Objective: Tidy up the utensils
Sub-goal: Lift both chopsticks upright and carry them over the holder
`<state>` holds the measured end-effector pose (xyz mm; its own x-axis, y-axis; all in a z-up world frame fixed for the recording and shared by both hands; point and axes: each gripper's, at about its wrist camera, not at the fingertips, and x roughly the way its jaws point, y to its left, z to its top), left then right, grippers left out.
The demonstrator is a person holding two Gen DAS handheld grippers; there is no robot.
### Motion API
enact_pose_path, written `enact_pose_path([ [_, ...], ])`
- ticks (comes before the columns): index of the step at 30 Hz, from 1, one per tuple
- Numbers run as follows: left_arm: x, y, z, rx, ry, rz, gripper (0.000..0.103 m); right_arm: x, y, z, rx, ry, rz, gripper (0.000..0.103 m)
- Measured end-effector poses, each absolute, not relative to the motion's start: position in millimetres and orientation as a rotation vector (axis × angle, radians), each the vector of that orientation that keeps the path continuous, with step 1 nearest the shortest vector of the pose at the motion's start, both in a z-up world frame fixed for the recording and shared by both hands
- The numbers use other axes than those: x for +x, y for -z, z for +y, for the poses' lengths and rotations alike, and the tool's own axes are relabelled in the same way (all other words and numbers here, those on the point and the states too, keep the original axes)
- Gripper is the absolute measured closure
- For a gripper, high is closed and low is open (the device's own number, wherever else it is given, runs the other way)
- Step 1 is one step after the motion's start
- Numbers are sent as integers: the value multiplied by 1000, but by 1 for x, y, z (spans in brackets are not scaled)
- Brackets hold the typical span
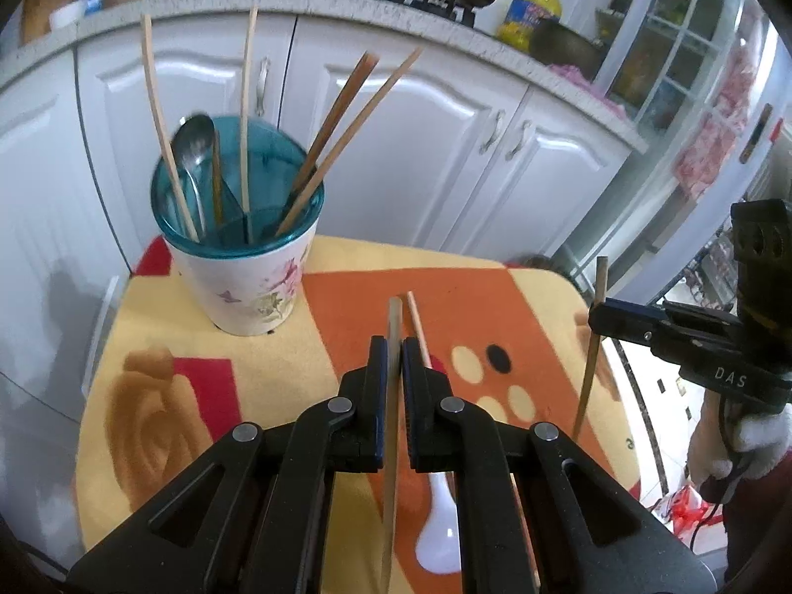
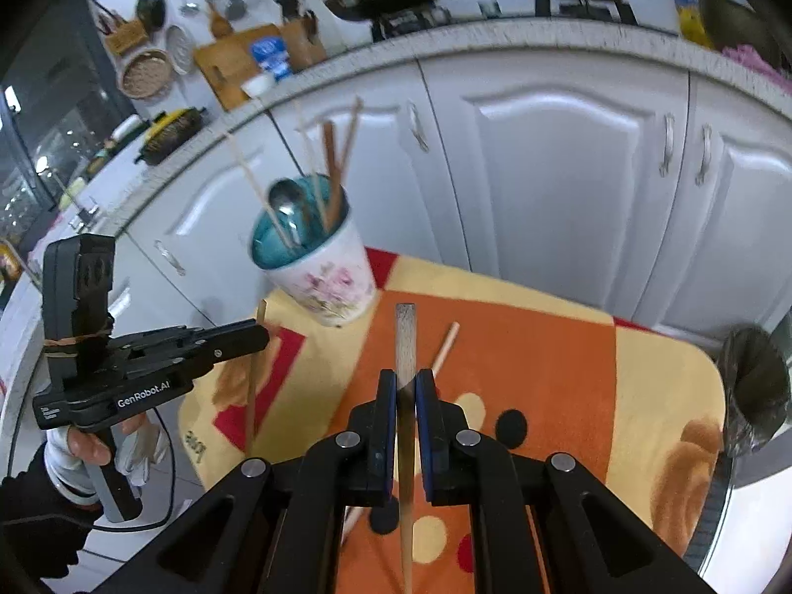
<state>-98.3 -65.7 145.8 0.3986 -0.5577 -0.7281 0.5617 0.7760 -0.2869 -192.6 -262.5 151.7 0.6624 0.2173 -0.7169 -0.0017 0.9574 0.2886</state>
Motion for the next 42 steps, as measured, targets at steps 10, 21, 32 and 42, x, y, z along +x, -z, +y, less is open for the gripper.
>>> enact_pose_path([
  [10, -126, -167, -52, -4, 703, 847, 99, -210, -177, -245, 238, -135, 773, 96],
  [21, -140, -183, -35, -13, 681, 794, 99, -219, -201, -230, 180, -152, 721, 96],
  [32, -138, -213, -7, -50, 663, 736, 99, -211, -225, -212, 144, -195, 675, 96],
  [42, -115, -255, 19, -87, 627, 660, 99, -181, -247, -199, 117, -234, 641, 96],
])
